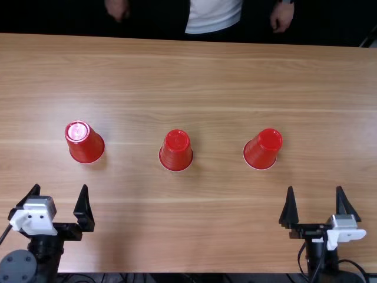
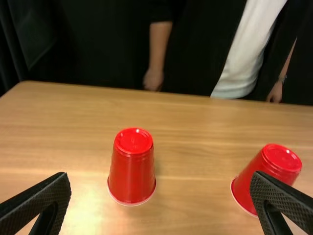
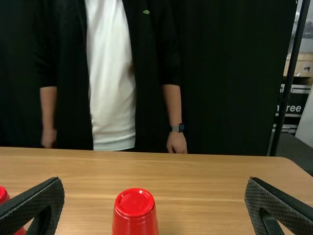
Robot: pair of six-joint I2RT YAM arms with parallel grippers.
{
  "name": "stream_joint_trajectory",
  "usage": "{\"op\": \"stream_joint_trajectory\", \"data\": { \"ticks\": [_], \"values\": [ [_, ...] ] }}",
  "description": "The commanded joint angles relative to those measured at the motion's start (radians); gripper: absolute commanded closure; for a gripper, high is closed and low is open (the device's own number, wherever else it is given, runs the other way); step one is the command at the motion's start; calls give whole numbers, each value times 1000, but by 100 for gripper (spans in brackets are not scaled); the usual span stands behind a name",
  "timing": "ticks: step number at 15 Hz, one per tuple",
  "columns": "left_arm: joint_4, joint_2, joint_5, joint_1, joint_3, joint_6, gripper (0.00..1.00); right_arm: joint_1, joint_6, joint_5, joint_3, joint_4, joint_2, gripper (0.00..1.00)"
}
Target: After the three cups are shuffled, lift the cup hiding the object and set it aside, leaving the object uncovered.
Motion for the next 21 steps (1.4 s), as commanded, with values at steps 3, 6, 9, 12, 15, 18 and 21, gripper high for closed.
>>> {"op": "stream_joint_trajectory", "data": {
  "ticks": [3,6,9,12,15,18,21],
  "values": [
    [-131,153,-6,7,221,6,0,-3,-5,13,212,-10,175,0],
    [-250,289,-6,27,399,6,0,-3,-3,13,405,-198,321,0],
    [-422,456,-8,44,581,6,0,-3,-3,11,573,-408,473,0],
    [-602,619,-30,44,773,6,0,-2,-7,11,729,-610,645,0],
    [-690,769,-45,39,916,28,0,1,-5,11,863,-757,798,0],
    [-814,900,-47,38,1012,88,0,6,2,3,993,-861,924,0],
    [-869,1012,-47,35,1090,88,0,6,4,3,1076,-938,1039,0]
  ]
}}
